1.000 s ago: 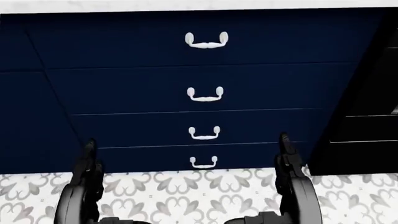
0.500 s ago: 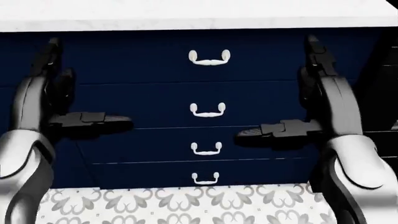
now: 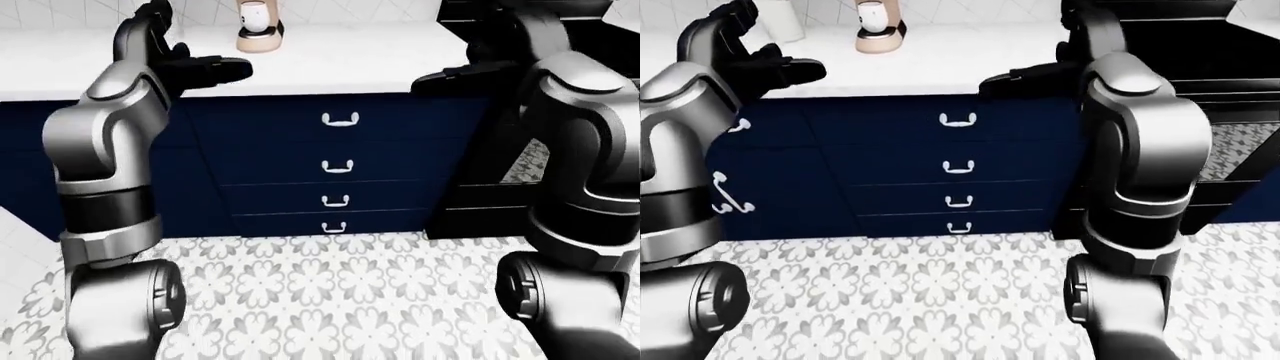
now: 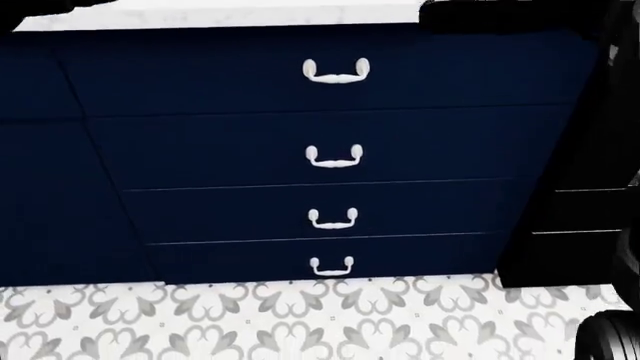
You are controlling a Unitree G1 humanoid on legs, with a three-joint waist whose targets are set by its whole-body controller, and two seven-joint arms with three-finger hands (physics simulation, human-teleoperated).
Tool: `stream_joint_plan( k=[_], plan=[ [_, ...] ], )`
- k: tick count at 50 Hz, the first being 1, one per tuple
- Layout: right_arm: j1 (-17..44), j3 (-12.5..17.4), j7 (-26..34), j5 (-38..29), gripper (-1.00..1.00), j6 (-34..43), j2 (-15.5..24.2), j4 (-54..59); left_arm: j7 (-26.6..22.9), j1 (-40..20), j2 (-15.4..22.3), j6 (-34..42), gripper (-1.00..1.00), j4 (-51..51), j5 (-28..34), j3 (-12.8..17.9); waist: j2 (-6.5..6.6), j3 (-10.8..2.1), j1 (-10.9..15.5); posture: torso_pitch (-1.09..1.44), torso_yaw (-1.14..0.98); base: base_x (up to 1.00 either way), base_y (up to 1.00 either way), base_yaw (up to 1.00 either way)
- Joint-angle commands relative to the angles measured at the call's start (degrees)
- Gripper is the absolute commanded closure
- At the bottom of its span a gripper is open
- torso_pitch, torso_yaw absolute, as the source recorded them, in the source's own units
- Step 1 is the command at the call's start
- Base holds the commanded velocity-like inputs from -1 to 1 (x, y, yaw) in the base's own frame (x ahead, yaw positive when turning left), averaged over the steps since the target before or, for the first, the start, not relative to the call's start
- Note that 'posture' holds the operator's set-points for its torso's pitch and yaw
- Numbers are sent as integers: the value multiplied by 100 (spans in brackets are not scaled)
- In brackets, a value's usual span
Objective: Press the button on the coffee machine to serve coffee.
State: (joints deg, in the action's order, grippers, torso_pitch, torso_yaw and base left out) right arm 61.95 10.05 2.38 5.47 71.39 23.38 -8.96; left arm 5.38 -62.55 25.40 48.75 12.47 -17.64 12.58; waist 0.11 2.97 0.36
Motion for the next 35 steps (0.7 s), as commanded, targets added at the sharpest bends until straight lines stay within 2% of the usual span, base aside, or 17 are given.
stream_joint_plan(
  k=[1, 7, 13, 14, 17, 18, 19, 23, 27, 28, 30, 32, 33, 35],
  plan=[
    [361, 52, 59, -16, -100, -176, 113, 18, -22, -398, 175, -182, -100, -7, -12, 18, 4, -169, 1, 0, 0, 0, 0, 0],
    [840, 18, 160, -32, -100, -251, 205, 524, -124, -1201, 410, -447, -100, 1015, 72, -35, -10, -155, 0, 0, 0, 0, 0, 0],
    [1311, -22, 267, -49, -100, -320, 364, 930, -216, -1431, 488, -561, -100, 1289, 162, -84, 3, -125, -5, 0, 0, 1, 0, 0],
    [1344, -36, 297, -66, -100, -335, 406, 972, -217, -1460, 498, -528, -100, 1287, 164, -81, 27, -254, -13, 0, 0, 6, 0, 0],
    [1398, -41, 328, -113, -100, -354, 439, 1023, -223, -1531, 529, -478, -100, 1303, 183, -76, 34, -249, -20, 0, 0, 5, 0, 0],
    [1510, -79, 367, -136, -100, -398, 473, 1149, -264, -1668, 557, -543, -100, 1470, 219, -103, 28, -289, -21, 0, 0, 20, 0, 0],
    [1530, -73, 377, -151, -100, -411, 467, 1177, -269, -1738, 567, -515, -100, 1508, 231, -109, 15, -182, -24, 0, 0, 19, 0, 0],
    [1540, -61, 416, -191, -100, -440, 465, 1211, -310, -1722, 566, -581, -100, 1554, 268, -107, -49, -120, -30, 0, 0, 20, 0, 0],
    [1504, -42, 426, -215, -100, -429, 450, 1174, -296, -1723, 557, -519, -100, 1501, 268, -91, 53, -134, -43, 0, 0, 20, 0, 0],
    [1526, -41, 426, -222, -100, -413, 452, 1180, -295, -1740, 556, -531, -100, 1526, 274, -92, 118, -131, -42, 0, 0, 20, 0, 0],
    [1542, -51, 437, -234, -100, -412, 449, 1189, -299, -1756, 551, -551, -100, 1556, 281, -91, 327, -99, -38, 0, 0, 21, 0, 0],
    [1502, -53, 445, -245, -100, -422, 430, 1171, -299, -1728, 545, -562, -100, 1548, 282, -85, 232, -154, -64, 0, 0, 21, 0, 0],
    [1501, -53, 449, -250, -100, -418, 429, 1165, -298, -1723, 549, -546, -100, 1528, 280, -83, 275, -154, -66, 0, 0, 22, 0, 0],
    [1532, -61, 459, -265, -100, -395, 431, 1170, -304, -1685, 559, -565, -100, 1524, 274, -66, 259, -167, -64, 0, 0, 20, 0, 0]
  ],
)
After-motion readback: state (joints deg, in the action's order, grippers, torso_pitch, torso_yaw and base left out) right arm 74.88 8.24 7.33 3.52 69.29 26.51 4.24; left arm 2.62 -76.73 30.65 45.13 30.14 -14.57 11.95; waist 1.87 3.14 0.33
